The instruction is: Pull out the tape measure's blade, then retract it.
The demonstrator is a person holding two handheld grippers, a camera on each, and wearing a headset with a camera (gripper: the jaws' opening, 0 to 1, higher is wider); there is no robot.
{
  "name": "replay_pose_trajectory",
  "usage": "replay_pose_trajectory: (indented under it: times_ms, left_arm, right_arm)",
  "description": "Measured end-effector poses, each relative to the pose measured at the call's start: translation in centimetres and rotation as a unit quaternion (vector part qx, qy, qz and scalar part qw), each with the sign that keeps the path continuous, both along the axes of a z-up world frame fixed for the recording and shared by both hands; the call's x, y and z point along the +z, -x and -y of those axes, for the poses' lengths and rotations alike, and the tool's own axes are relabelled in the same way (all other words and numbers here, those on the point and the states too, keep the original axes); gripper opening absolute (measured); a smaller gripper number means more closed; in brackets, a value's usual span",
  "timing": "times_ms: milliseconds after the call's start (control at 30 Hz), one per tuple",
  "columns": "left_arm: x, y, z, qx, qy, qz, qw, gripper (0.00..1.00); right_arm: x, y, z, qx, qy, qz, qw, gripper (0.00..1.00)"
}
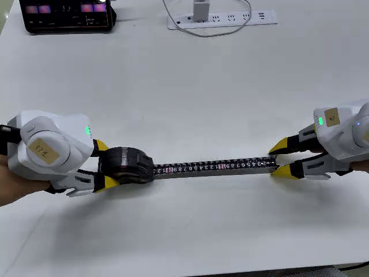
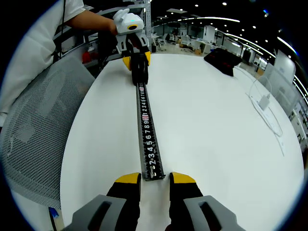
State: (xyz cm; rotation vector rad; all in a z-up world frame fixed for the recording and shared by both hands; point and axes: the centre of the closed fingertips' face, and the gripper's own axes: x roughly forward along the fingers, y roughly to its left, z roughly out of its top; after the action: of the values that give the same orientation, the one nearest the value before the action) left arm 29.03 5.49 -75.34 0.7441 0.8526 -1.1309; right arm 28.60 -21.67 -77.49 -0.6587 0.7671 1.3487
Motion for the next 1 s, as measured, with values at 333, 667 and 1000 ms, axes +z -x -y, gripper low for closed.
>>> replay_pose_trajectory:
  times_ms: [333, 667, 1000]
  left_arm:
    - [0.2, -0.2, 0.0, 0.003, 0.005, -0.001, 1.0000, 0.34]
    - [0.6, 0.1, 0.1, 0.022, 0.022, -0.012, 0.9994, 0.40]
    - [1.3, 0.1, 0.0, 0.050, 0.049, -0.010, 0.9975, 0.45]
  right_arm:
    - [0.3, 0.0, 0.0, -0.007, -0.004, -0.001, 1.0000, 0.22]
    - [0.8, 0.2, -0.6, -0.024, -0.017, -0.017, 0.9994, 0.30]
    - [1.9, 0.2, -0.9, -0.053, -0.034, -0.010, 0.9980, 0.35]
